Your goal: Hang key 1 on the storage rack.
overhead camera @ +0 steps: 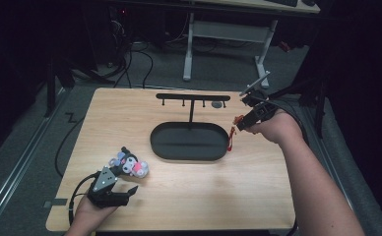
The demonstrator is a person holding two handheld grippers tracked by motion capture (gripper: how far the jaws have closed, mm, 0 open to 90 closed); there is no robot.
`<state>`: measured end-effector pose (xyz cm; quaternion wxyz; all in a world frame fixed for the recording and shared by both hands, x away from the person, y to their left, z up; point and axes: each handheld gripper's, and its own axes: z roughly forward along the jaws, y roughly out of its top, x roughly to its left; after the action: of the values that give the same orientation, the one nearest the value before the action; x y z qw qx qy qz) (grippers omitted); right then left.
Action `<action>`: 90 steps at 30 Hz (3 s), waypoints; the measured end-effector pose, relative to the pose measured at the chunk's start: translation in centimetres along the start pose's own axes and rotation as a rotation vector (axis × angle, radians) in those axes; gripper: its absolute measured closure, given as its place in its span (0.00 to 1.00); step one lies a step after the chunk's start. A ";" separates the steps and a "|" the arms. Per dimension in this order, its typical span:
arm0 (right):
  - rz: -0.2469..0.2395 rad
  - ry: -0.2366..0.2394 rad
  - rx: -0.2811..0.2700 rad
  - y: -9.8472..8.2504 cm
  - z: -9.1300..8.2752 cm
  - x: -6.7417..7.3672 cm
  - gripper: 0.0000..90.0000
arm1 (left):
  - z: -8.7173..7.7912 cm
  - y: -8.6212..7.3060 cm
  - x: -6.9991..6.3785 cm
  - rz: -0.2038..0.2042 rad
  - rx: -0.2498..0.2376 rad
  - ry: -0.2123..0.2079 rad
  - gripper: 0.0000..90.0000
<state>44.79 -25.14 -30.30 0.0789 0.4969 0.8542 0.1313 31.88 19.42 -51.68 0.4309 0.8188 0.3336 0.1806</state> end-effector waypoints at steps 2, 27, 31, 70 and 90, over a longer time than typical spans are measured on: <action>0.004 -0.002 0.001 0.3 0.1 -0.1 0.71 | 0.0 0.0 0.0 0.001 0.000 0.000 0.20; 0.051 -0.006 -0.028 4.1 0.8 -1.4 0.71 | 0.1 0.0 -0.1 -0.004 -0.003 -0.007 0.20; 0.050 -0.003 -0.030 4.5 0.8 -1.5 0.71 | 0.1 0.0 -0.1 -0.005 -0.001 -0.010 0.20; 0.094 -0.016 -0.052 5.5 2.2 -2.6 0.71 | 0.1 -0.1 0.0 -0.005 0.007 -0.014 0.20; 0.186 0.062 -0.121 1.4 9.3 -3.7 0.52 | 0.3 -0.1 -0.1 0.001 0.018 -0.019 0.20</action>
<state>50.25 -26.35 -38.72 0.0698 0.5640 0.7971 0.2044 31.93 19.21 -51.93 0.4266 0.8243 0.3310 0.1701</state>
